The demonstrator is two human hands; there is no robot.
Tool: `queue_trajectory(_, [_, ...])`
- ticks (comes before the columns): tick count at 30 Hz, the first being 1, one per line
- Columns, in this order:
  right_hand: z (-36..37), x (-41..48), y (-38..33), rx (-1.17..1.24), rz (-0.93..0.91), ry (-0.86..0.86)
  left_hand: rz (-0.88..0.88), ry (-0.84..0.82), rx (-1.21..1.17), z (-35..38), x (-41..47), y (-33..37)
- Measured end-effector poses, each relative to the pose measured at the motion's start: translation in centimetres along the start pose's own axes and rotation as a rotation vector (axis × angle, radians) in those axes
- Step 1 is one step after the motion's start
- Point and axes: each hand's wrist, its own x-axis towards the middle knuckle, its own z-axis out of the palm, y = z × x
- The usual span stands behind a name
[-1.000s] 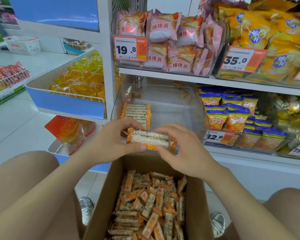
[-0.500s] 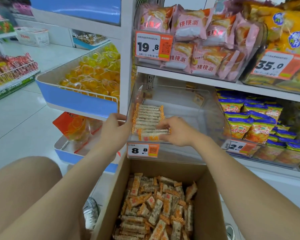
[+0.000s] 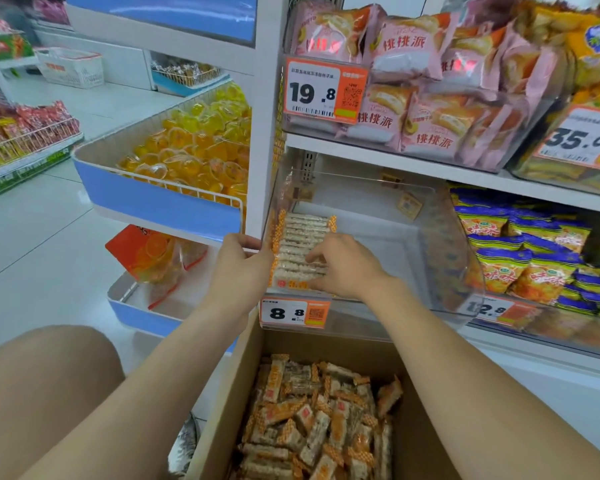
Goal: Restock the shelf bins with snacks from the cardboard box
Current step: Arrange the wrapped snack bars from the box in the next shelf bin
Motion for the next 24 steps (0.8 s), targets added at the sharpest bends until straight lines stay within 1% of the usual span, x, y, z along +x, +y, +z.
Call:
queue_trajectory(5, [-0.1,-0.2,0.4,0.037,-0.029,-0.016,0.008,0.048,-0.025,0.3,-0.2,0.1])
queue_trajectory(9, [-0.7,-0.8,0.7,0.09,-0.022,-0.007,0.09,0.08,0.034,0.4,-0.2,-0.2])
queue_trajectory(11, [-1.5,-1.5,0.6,0.128,-0.01,0.038,0.184,0.119,0.145,0.4,-0.2,-0.7])
queue_trajectory(14, [-2.8,-4.3,-0.2,0.243,-0.005,0.209,0.458,0.234,0.341,0.3,-0.8,-0.7])
queue_trajectory(16, [-3.7,-7.8,-1.2,0.338,-0.015,0.304,0.618,0.238,0.374,0.0,-2.1,-0.3])
queue_trajectory(17, [-4.0,-9.8,-1.6,0.366,-0.029,0.31,0.657,0.186,0.373,0.0,-3.0,-0.3])
queue_trajectory(18, [-4.1,-11.8,-1.8,0.373,-0.05,0.28,0.662,0.103,0.373,0.1,-3.9,-0.4])
queue_trajectory(19, [-3.9,-13.6,-1.8,0.351,-0.067,0.203,0.634,-0.01,0.393,0.3,-4.8,-0.8])
queue_trajectory(21, [-2.6,-16.3,-1.3,0.244,-0.081,-0.029,0.53,-0.303,0.532,0.9,-6.2,-2.0])
queue_trajectory(23, [-0.4,-17.6,-0.3,0.164,-0.069,-0.255,0.435,-0.629,0.764,1.7,-6.8,-3.8])
queue_trajectory(24, [1.0,-18.0,0.3,0.131,-0.049,-0.349,0.41,-0.765,0.871,2.3,-6.7,-4.8])
